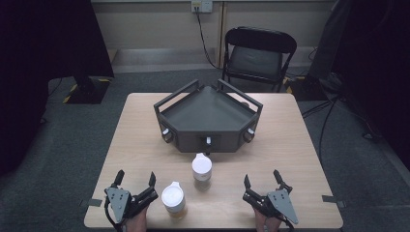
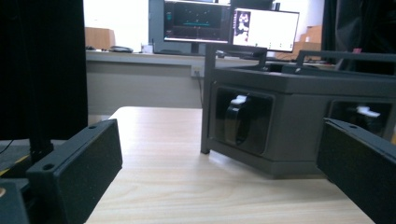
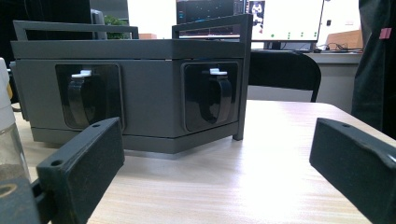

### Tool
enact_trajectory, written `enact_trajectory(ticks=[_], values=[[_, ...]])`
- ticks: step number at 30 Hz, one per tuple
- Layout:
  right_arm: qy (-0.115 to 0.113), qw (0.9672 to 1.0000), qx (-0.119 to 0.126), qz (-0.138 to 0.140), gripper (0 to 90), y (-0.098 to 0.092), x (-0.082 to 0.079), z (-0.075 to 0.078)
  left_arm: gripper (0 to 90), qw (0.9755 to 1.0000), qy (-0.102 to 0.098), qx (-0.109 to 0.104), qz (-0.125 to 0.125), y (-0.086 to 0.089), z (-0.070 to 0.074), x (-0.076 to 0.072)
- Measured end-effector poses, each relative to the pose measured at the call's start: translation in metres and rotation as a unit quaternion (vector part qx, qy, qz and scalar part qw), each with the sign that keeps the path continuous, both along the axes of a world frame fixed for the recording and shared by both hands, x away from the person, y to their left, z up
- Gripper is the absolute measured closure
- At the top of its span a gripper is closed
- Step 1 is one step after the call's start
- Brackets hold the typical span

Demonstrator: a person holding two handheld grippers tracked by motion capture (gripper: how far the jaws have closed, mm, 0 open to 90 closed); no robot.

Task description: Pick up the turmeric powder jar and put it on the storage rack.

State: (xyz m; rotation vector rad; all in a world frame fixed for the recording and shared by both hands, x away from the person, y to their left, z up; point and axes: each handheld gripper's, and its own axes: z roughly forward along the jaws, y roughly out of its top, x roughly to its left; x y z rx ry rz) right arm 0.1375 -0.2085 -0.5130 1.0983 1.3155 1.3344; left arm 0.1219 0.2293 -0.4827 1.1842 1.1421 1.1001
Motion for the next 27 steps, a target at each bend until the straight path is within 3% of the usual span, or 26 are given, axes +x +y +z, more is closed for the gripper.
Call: enact_trajectory(ticks=[8, 20, 26, 27], values=[[0.000, 1.0000, 0.000, 0.001, 1.7, 0.000, 0.000, 0.000, 0.0, 0.9997, -0.015, 0.002, -0.021, 0.003, 0.015, -0.011], [0.000, 1.0000, 0.000, 0.001, 1.8, 0.000, 0.000, 0.000, 0.0, 0.9985, -0.028, -0.006, -0.047, 0.002, 0.022, -0.020], [0.000, 1.0000, 0.000, 0.001, 1.9, 0.000, 0.000, 0.000, 0.0, 0.9969, -0.033, -0.004, -0.071, -0.002, 0.029, -0.028], [0.000, 1.0000, 0.000, 0.001, 1.9, 0.000, 0.000, 0.000, 0.0, 0.9957, -0.033, -0.010, -0.086, -0.002, 0.031, -0.030]])
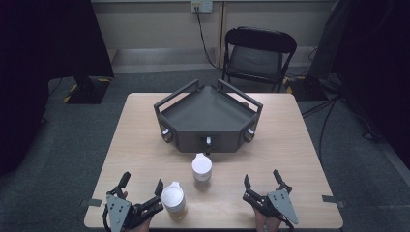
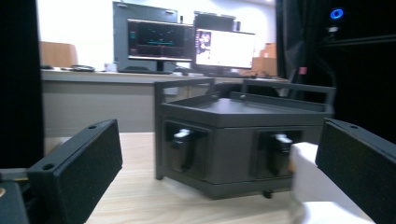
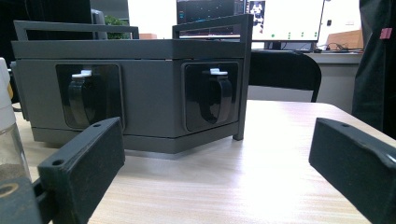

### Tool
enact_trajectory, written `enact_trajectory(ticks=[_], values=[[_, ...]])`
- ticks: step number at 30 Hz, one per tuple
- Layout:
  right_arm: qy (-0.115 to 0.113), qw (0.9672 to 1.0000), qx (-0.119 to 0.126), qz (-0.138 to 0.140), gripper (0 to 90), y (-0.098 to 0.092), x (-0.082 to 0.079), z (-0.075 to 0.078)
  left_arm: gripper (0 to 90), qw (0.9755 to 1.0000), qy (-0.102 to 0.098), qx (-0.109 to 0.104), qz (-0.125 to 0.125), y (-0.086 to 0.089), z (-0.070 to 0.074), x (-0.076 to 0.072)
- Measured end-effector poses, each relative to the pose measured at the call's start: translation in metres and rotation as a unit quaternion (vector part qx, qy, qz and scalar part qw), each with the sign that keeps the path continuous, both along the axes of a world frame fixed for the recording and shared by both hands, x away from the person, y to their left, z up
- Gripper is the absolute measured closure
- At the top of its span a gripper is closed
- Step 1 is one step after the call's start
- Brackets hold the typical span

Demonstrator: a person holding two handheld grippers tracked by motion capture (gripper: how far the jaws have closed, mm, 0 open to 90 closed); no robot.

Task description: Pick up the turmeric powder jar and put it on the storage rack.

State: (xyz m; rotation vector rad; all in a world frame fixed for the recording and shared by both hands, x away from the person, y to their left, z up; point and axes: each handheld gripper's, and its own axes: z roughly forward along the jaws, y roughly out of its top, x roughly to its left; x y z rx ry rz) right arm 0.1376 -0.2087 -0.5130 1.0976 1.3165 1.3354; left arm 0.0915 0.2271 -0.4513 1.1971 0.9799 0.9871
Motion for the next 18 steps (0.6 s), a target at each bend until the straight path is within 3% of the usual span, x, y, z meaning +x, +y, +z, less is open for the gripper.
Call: enact_trajectory(ticks=[6, 18], values=[[0.000, 1.0000, 0.000, 0.000, 1.9, 0.000, 0.000, 0.000, 0.2, 0.9996, -0.012, 0.009, -0.024, -0.010, 0.004, -0.009], [0.000, 1.0000, 0.000, -0.001, 2.0, 0.000, 0.000, 0.000, 0.2, 0.9986, 0.002, 0.013, -0.051, -0.019, -0.007, -0.008]])
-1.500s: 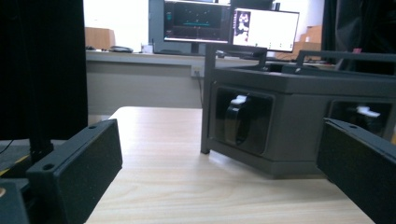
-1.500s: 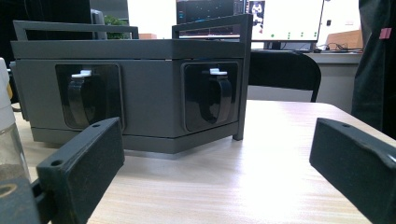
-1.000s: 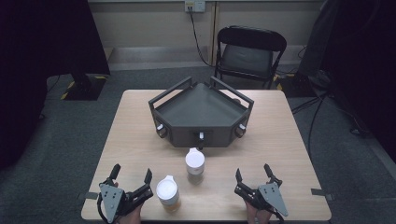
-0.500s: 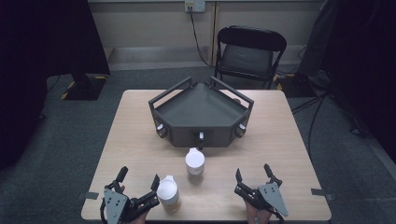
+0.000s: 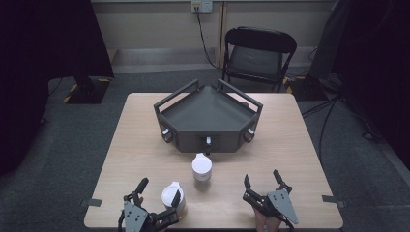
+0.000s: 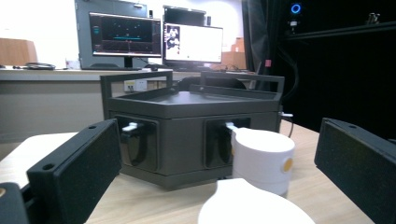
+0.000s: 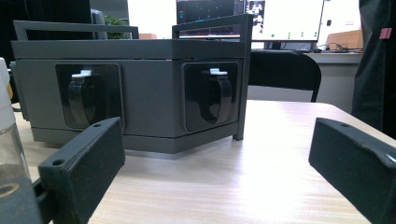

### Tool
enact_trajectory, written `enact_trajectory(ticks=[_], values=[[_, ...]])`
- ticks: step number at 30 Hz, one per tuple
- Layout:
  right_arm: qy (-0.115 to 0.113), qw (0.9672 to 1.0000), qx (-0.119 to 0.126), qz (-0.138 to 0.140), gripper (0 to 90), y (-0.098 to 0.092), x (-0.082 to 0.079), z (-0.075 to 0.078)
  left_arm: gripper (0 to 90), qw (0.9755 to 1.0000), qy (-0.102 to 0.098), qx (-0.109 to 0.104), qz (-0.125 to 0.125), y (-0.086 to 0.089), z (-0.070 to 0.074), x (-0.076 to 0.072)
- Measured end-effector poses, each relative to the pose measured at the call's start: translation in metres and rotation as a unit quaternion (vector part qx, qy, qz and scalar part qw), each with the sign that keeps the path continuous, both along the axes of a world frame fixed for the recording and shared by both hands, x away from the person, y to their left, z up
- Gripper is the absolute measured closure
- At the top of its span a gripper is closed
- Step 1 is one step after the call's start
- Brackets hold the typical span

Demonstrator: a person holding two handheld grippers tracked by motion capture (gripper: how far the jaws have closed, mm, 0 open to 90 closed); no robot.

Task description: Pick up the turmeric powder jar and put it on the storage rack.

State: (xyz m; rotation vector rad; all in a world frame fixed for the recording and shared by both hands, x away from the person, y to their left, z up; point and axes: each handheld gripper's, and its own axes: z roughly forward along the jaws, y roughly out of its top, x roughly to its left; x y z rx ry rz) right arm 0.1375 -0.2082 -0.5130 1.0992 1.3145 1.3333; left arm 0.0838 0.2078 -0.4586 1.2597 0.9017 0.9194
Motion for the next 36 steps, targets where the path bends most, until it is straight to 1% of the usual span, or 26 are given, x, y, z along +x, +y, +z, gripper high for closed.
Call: enact_trajectory(ticks=[1, 3, 4, 5, 8, 10, 11, 13, 14, 15, 16, 17, 18, 19, 20, 21, 24, 25, 26, 28, 30, 31, 32, 33, 36], values=[[0.000, 1.0000, 0.000, 0.000, 2.0, 0.000, 0.000, 0.000, 0.2, 1.0000, 0.002, -0.001, -0.002, -0.001, -0.001, 0.000], [0.000, 1.0000, 0.000, 0.000, 2.0, 0.000, 0.000, 0.000, 0.2, 1.0000, 0.004, 0.007, -0.004, -0.005, -0.001, 0.000], [0.000, 1.0000, 0.000, 0.000, 2.0, 0.000, 0.000, 0.000, 0.2, 1.0000, 0.005, 0.008, -0.002, -0.008, -0.005, -0.002], [0.000, 1.0000, 0.000, 0.000, 2.0, 0.000, 0.000, 0.000, 0.2, 1.0000, 0.005, 0.008, -0.002, -0.008, -0.005, -0.002], [0.000, 1.0000, 0.000, 0.000, 2.0, 0.000, 0.000, 0.000, 0.7, 0.9999, 0.012, 0.004, 0.001, -0.012, -0.011, -0.004], [0.000, 1.0000, 0.000, 0.000, 2.0, 0.000, 0.000, 0.000, 0.8, 0.9999, 0.016, 0.004, -0.001, -0.014, -0.013, -0.005], [0.000, 1.0000, 0.000, 0.000, 2.0, 0.000, 0.000, 0.000, 0.9, 0.9998, 0.019, 0.007, -0.002, -0.015, -0.014, -0.005], [0.000, 1.0000, 0.000, 0.000, 2.0, 0.000, 0.000, 0.000, 2.7, 0.9996, 0.022, 0.017, 0.000, -0.020, -0.017, -0.007], [0.000, 1.0000, 0.000, 0.000, 2.0, 0.000, 0.000, 0.000, 5.0, 0.9995, 0.022, 0.021, 0.004, -0.023, -0.020, -0.008], [0.000, 1.0000, 0.000, 0.000, 2.0, 0.000, 0.000, 0.000, 5.0, 0.9994, 0.027, 0.024, 0.004, -0.024, -0.020, -0.009], [0.000, 1.0000, 0.000, 0.000, 2.0, 0.000, 0.000, 0.000, 8.2, 0.9992, 0.032, 0.023, 0.003, -0.025, -0.021, -0.009], [0.000, 1.0000, 0.000, 0.001, 2.0, 0.000, 0.000, 0.000, 8.8, 0.9991, 0.037, 0.019, 0.009, -0.028, -0.023, -0.009], [0.000, 1.0000, 0.000, 0.001, 2.0, 0.000, 0.000, 0.000, 10.6, 0.9989, 0.041, 0.020, 0.008, -0.027, -0.023, -0.009], [0.000, 1.0000, 0.000, 0.001, 2.0, 0.000, 0.000, 0.000, 12.5, 0.9989, 0.041, 0.020, 0.008, -0.027, -0.023, -0.009], [0.000, 1.0000, 0.000, 0.001, 2.0, 0.000, 0.000, 0.000, 13.5, 0.9990, 0.038, 0.017, 0.017, -0.030, -0.027, -0.010], [0.000, 1.0000, 0.000, 0.001, 2.0, 0.000, 0.000, 0.000, 14.6, 0.9989, 0.038, 0.017, 0.020, -0.031, -0.028, -0.010], [0.000, 1.0000, 0.000, 0.001, 2.0, 0.000, 0.000, 0.000, 18.9, 0.9988, 0.042, 0.015, 0.020, -0.032, -0.028, -0.010], [0.000, 1.0000, 0.000, 0.001, 2.0, 0.000, 0.000, 0.000, 19.9, 0.9987, 0.042, 0.016, 0.024, -0.033, -0.030, -0.011], [0.000, 1.0000, 0.000, 0.001, 2.0, -0.001, 0.000, 0.000, 21.5, 0.9987, 0.042, 0.016, 0.024, -0.033, -0.030, -0.011], [0.000, 1.0000, 0.000, 0.002, 2.0, -0.001, 0.000, 0.000, 24.3, 0.9988, 0.044, 0.008, 0.023, -0.031, -0.032, -0.009], [0.000, 1.0000, 0.000, 0.002, 2.0, -0.001, 0.000, 0.000, 24.6, 0.9987, 0.045, 0.008, 0.023, -0.030, -0.032, -0.008], [0.000, 1.0000, 0.000, 0.002, 1.9, -0.001, 0.000, 0.000, 27.2, 0.9987, 0.045, 0.007, 0.022, -0.029, -0.032, -0.007], [0.000, 1.0000, 0.000, 0.002, 1.9, -0.001, 0.000, 0.000, 27.2, 0.9987, 0.047, 0.007, 0.019, -0.027, -0.032, -0.007], [0.000, 1.0000, 0.000, 0.002, 2.0, -0.001, 0.000, 0.000, 29.3, 0.9989, 0.044, 0.010, 0.017, -0.027, -0.033, -0.006], [0.000, 1.0000, 0.000, 0.002, 2.0, -0.001, 0.000, 0.000, 29.7, 0.9989, 0.042, 0.011, 0.018, -0.027, -0.033, -0.007]])
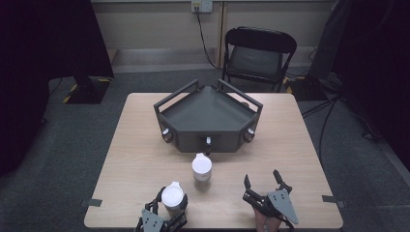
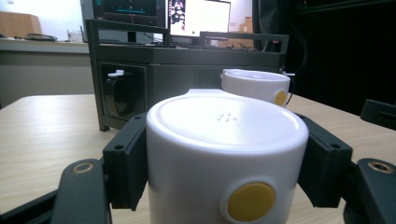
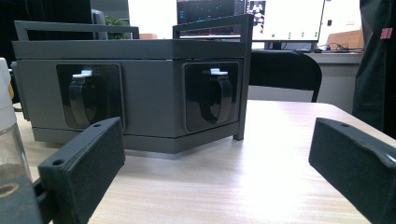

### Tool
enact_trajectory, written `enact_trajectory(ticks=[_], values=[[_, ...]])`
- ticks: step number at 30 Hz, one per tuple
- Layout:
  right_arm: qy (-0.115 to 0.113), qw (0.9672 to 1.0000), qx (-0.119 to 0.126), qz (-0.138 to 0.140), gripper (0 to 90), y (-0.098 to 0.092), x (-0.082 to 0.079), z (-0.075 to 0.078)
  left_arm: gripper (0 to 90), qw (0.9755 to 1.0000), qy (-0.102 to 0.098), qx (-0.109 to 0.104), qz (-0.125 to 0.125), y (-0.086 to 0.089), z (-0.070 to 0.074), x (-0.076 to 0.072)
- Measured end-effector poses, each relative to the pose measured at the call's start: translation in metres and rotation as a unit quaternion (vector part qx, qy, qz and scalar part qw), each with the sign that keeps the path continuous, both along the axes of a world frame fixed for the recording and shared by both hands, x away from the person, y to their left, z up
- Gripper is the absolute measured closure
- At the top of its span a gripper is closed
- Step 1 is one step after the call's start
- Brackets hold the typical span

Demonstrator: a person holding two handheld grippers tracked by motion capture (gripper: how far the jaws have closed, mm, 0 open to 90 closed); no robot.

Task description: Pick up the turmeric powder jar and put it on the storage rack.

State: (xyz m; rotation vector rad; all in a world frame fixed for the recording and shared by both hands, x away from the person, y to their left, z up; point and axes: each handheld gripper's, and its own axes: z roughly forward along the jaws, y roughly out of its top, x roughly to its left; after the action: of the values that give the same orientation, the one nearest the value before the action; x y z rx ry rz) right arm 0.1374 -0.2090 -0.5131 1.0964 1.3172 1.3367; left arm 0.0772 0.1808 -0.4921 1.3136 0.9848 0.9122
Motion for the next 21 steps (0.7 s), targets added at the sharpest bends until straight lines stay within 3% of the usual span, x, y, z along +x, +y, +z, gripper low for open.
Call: enact_trajectory(ticks=[21], values=[[0.000, 1.0000, 0.000, 0.000, 2.0, -0.0001, 0.0000, 0.0001, 30.9, 0.9999, -0.009, 0.003, -0.006, 0.0062, -0.0014, -0.0009]])
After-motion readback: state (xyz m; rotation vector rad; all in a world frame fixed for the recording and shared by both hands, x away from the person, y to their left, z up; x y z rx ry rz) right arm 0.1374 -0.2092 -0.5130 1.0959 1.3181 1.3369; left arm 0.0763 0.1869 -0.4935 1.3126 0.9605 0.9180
